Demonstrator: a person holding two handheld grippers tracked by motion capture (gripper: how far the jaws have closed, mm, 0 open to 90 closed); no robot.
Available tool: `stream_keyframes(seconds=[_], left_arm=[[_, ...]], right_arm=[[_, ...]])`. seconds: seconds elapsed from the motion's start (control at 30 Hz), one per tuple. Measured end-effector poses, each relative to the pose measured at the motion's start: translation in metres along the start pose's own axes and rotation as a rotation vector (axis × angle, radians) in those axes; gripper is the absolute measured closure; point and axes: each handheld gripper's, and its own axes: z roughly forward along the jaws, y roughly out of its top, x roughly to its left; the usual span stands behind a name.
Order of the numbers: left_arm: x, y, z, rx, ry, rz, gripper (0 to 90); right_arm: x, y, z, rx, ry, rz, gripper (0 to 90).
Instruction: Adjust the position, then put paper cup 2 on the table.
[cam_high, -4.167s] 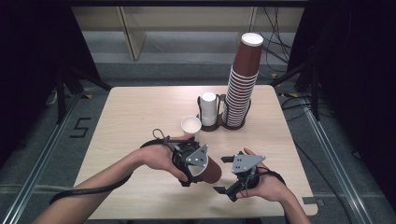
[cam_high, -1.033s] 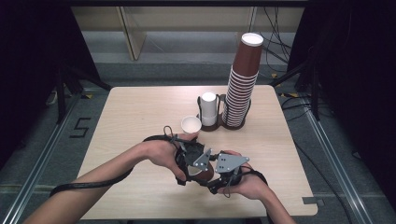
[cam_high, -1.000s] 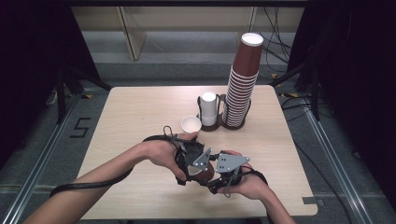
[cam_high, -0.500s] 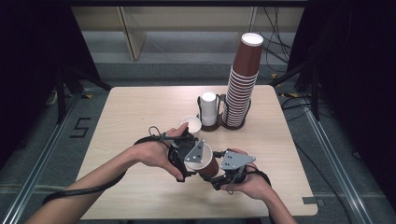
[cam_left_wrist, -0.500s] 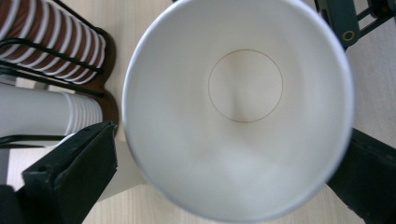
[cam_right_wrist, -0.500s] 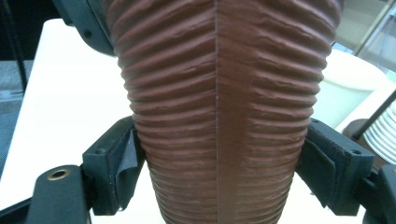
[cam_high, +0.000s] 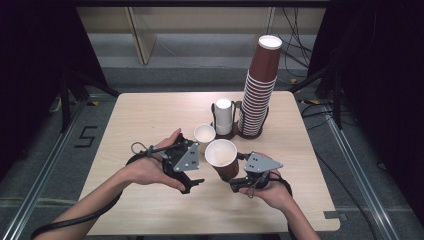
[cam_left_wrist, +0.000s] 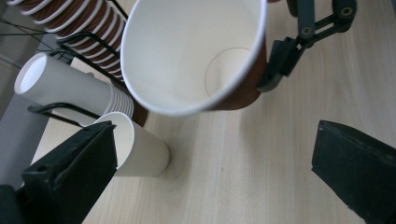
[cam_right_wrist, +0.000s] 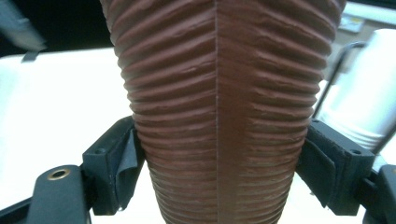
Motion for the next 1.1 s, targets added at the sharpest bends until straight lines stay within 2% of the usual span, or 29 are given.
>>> stream_keyframes(seconds=[0.03, 0.07, 0.17, 0.2, 0.23, 0.27, 0.3, 0.37, 0.4, 0.47, 0.5, 0.53, 0.57, 0.6, 0.63, 0.67, 0.73, 0.77, 0.8, 0.87, 0.9, 0.97, 1.0, 1.03, 1.07, 1.1], left_arm=[[-0.001, -0.005, -0.003, -0.013, 0.005, -0.025, 0.0], [-0.003, -0.01, -0.003, -0.032, 0.008, -0.058, 0.0], [-0.006, -0.023, -0.007, -0.062, 0.045, -0.095, 0.0], [-0.007, -0.027, -0.009, -0.079, 0.065, -0.12, 0.0], [-0.009, -0.032, -0.011, -0.091, 0.078, -0.155, 0.0], [-0.012, -0.037, -0.012, -0.126, 0.091, -0.2, 0.0], [-0.013, -0.04, -0.012, -0.147, 0.105, -0.232, 0.0], [-0.016, -0.048, -0.013, -0.182, 0.144, -0.297, 0.0], [-0.018, -0.052, -0.013, -0.199, 0.169, -0.327, 0.0], [-0.021, -0.061, -0.012, -0.223, 0.205, -0.384, 0.0], [-0.023, -0.064, -0.012, -0.235, 0.22, -0.411, 0.0], [-0.024, -0.068, -0.012, -0.248, 0.232, -0.435, 0.0], [-0.025, -0.071, -0.011, -0.26, 0.238, -0.453, 0.0], [-0.028, -0.076, -0.011, -0.28, 0.255, -0.482, 0.0], [-0.029, -0.079, -0.01, -0.294, 0.27, -0.499, 0.0], [-0.031, -0.084, -0.01, -0.313, 0.295, -0.524, 0.0], [-0.035, -0.091, -0.009, -0.335, 0.323, -0.545, 0.0], [-0.037, -0.093, -0.009, -0.339, 0.327, -0.552, 0.0], [-0.039, -0.097, -0.009, -0.342, 0.329, -0.564, 0.0], [-0.042, -0.1, -0.008, -0.347, 0.334, -0.586, 0.0], [-0.042, -0.101, -0.008, -0.346, 0.337, -0.594, 0.0], [-0.042, -0.102, -0.007, -0.368, 0.343, -0.617, 0.0], [-0.042, -0.102, -0.006, -0.38, 0.348, -0.625, 0.0], [-0.042, -0.102, -0.006, -0.381, 0.353, -0.626, 0.0], [-0.042, -0.101, -0.007, -0.369, 0.357, -0.627, 0.0], [-0.042, -0.101, -0.007, -0.363, 0.362, -0.627, 0.0]], right_arm=[[-0.003, 0.001, 0.0, -0.013, -0.01, -0.009, 21.0], [-0.006, 0.001, -0.001, -0.019, -0.021, 0.005, 21.0], [-0.011, 0.003, 0.0, -0.047, -0.05, 0.022, 21.0], [-0.011, 0.003, -0.001, -0.052, -0.07, 0.041, 21.0], [-0.014, 0.002, 0.0, -0.055, -0.06, 0.046, 21.0], [-0.016, 0.002, 0.0, -0.06, -0.073, 0.035, 21.0], [-0.016, 0.001, 0.0, -0.067, -0.098, 0.074, 21.0], [-0.019, 0.0, 0.0, -0.072, -0.103, 0.086, 20.9], [-0.02, -0.001, -0.001, -0.066, -0.122, 0.092, 20.9], [-0.022, -0.002, -0.001, -0.066, -0.134, 0.096, 20.9], [-0.02, -0.003, -0.001, -0.06, -0.138, 0.137, 20.9], [-0.022, -0.003, 0.001, -0.095, -0.145, 0.119, 20.9], [-0.024, -0.002, 0.0, -0.098, -0.151, 0.091, 20.9], [-0.023, -0.002, 0.0, -0.1, -0.149, 0.101, 20.9], [-0.022, -0.001, -0.001, -0.091, -0.148, 0.142, 20.9], [-0.022, -0.001, -0.001, -0.089, -0.154, 0.139, 20.8], [-0.025, -0.001, -0.001, -0.108, -0.17, 0.11, 20.8], [-0.025, 0.0, 0.001, -0.116, -0.165, 0.136, 20.8], [-0.026, 0.0, 0.001, -0.119, -0.166, 0.132, 20.8], [-0.026, 0.0, 0.001, -0.104, -0.181, 0.155, 20.8], [-0.028, -0.001, 0.002, -0.121, -0.192, 0.146, 20.7], [-0.03, -0.002, 0.003, -0.117, -0.185, 0.158, 20.7], [-0.03, -0.003, 0.005, -0.129, -0.164, 0.161, 20.7], [-0.03, -0.003, 0.004, -0.11, -0.179, 0.165, 20.7], [-0.031, -0.004, 0.005, -0.115, -0.175, 0.169, 20.7], [-0.034, -0.005, 0.005, -0.124, -0.172, 0.145, 20.7]])
